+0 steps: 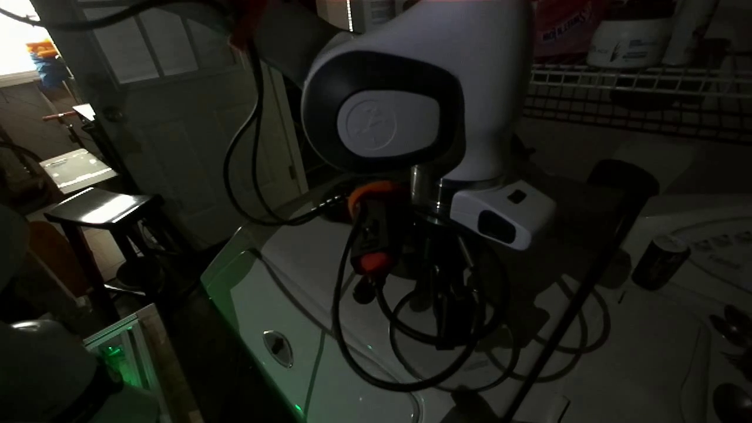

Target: Use the lid to cover the pot

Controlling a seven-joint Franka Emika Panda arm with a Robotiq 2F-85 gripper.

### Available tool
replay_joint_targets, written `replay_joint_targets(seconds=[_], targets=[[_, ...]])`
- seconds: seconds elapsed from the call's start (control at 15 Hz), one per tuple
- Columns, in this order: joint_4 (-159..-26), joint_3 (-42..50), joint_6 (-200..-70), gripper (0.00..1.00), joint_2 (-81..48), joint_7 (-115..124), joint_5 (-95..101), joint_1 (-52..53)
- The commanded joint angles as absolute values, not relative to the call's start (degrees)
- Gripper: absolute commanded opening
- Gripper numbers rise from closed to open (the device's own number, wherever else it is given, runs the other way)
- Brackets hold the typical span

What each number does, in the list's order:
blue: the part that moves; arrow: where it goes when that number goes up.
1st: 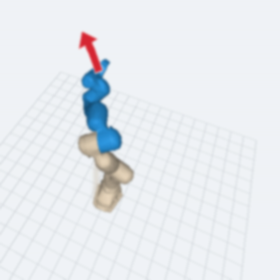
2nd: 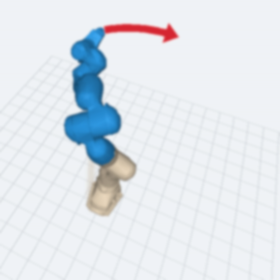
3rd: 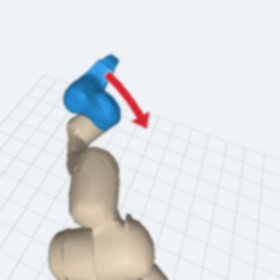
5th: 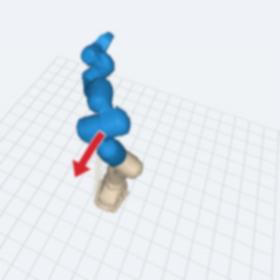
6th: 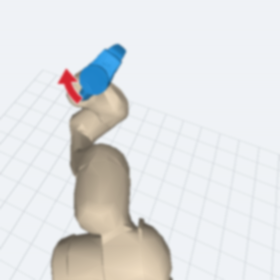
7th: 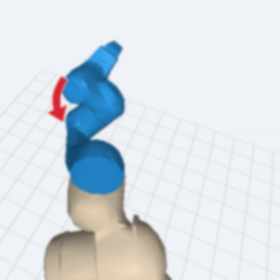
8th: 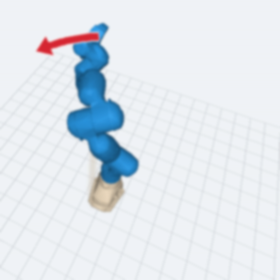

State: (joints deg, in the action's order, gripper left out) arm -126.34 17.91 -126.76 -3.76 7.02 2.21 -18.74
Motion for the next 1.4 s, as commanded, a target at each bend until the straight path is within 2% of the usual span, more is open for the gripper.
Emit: replay_joint_targets(seconds=[0.0,1.33], targets=[[-124.27,17.58,-127.16,1.0,-6.5,6.14,-0.52,-18.23],[-122.0,16.22,-130.12,1.0,-11.16,5.9,-0.71,-17.33]])
